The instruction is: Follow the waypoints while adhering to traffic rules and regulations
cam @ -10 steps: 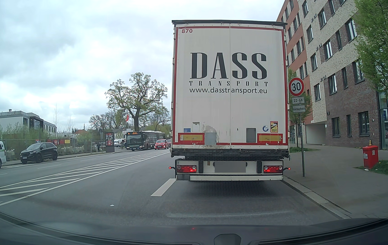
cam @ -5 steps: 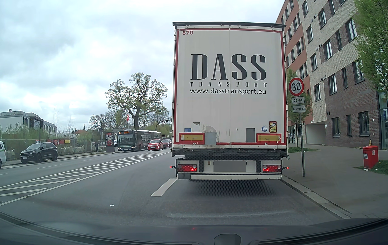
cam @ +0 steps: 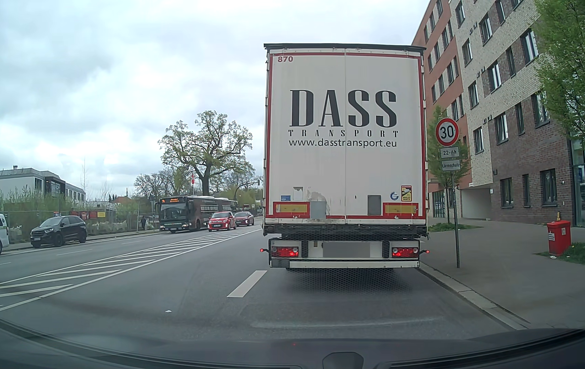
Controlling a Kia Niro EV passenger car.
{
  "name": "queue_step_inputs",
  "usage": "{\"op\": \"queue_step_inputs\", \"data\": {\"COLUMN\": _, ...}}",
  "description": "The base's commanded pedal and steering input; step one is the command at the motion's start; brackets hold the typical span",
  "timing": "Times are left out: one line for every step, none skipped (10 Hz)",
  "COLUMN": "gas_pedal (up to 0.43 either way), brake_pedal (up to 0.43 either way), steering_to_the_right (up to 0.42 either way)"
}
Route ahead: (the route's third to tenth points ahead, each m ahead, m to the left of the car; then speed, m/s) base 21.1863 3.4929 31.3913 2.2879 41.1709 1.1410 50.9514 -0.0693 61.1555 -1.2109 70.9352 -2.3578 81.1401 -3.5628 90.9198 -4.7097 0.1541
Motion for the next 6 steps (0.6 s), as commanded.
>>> {"op": "queue_step_inputs", "data": {"gas_pedal": 0.157, "brake_pedal": 0.0, "steering_to_the_right": 0.014}}
{"op": "queue_step_inputs", "data": {"gas_pedal": 0.157, "brake_pedal": 0.006, "steering_to_the_right": 0.015}}
{"op": "queue_step_inputs", "data": {"gas_pedal": 0.189, "brake_pedal": 0.0, "steering_to_the_right": 0.014}}
{"op": "queue_step_inputs", "data": {"gas_pedal": 0.22, "brake_pedal": 0.0, "steering_to_the_right": 0.014}}
{"op": "queue_step_inputs", "data": {"gas_pedal": 0.228, "brake_pedal": 0.006, "steering_to_the_right": 0.015}}
{"op": "queue_step_inputs", "data": {"gas_pedal": 0.228, "brake_pedal": 0.006, "steering_to_the_right": 0.014}}
